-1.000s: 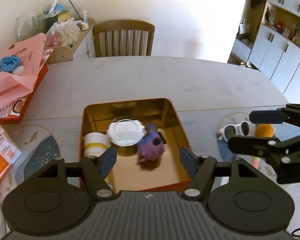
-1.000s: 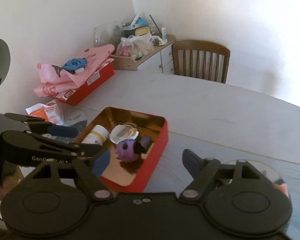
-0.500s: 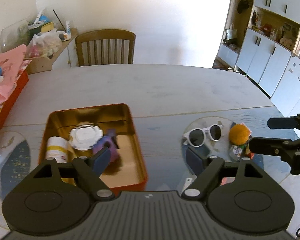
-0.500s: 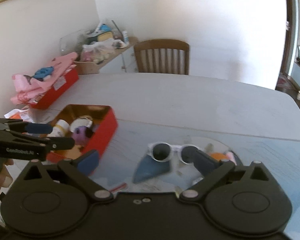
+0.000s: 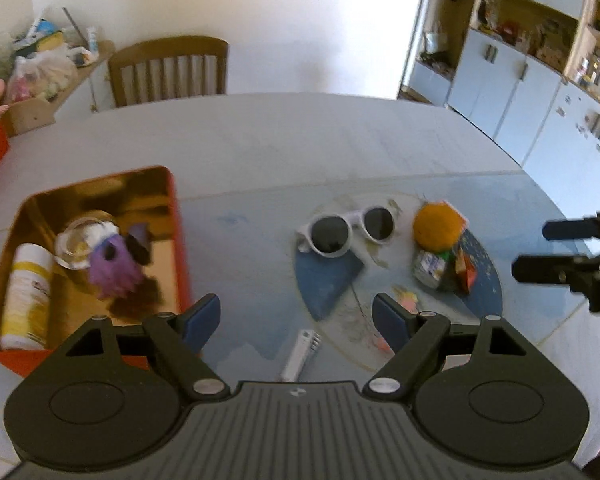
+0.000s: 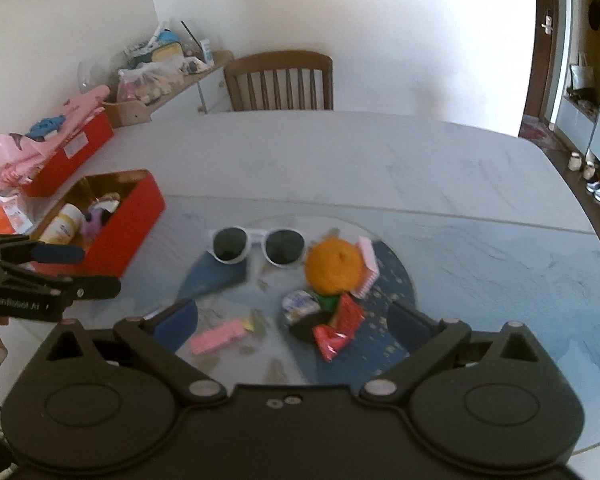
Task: Organize rigid objects
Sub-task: 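Move both open tools back over the table items, then grasp the silver nail clipper with the left tool while the right tool reaches toward the red snack packet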
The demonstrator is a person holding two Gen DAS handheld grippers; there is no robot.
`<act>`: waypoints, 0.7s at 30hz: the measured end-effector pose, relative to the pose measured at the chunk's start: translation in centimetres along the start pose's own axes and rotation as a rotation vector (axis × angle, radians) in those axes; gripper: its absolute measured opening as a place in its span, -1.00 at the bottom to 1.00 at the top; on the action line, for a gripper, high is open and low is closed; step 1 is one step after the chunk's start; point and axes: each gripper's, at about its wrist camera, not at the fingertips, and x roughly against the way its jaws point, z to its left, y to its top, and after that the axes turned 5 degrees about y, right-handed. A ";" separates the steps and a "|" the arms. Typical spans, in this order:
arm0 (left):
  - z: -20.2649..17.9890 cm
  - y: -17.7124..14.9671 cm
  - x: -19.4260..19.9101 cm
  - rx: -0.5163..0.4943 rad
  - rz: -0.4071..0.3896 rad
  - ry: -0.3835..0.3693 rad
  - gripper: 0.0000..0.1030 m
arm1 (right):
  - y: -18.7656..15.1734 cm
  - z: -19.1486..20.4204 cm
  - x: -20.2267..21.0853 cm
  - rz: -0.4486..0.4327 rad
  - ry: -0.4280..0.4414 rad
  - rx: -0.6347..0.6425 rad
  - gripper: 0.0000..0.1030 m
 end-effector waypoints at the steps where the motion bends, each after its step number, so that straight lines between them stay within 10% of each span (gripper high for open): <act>1: -0.4 -0.3 -0.3 -0.005 0.007 0.001 0.61 | -0.2 -0.5 0.0 0.005 0.001 -0.003 0.96; 21: -1.2 -3.5 -4.9 0.060 0.130 0.122 0.60 | -0.6 -3.7 -5.7 0.109 -0.026 -0.007 0.53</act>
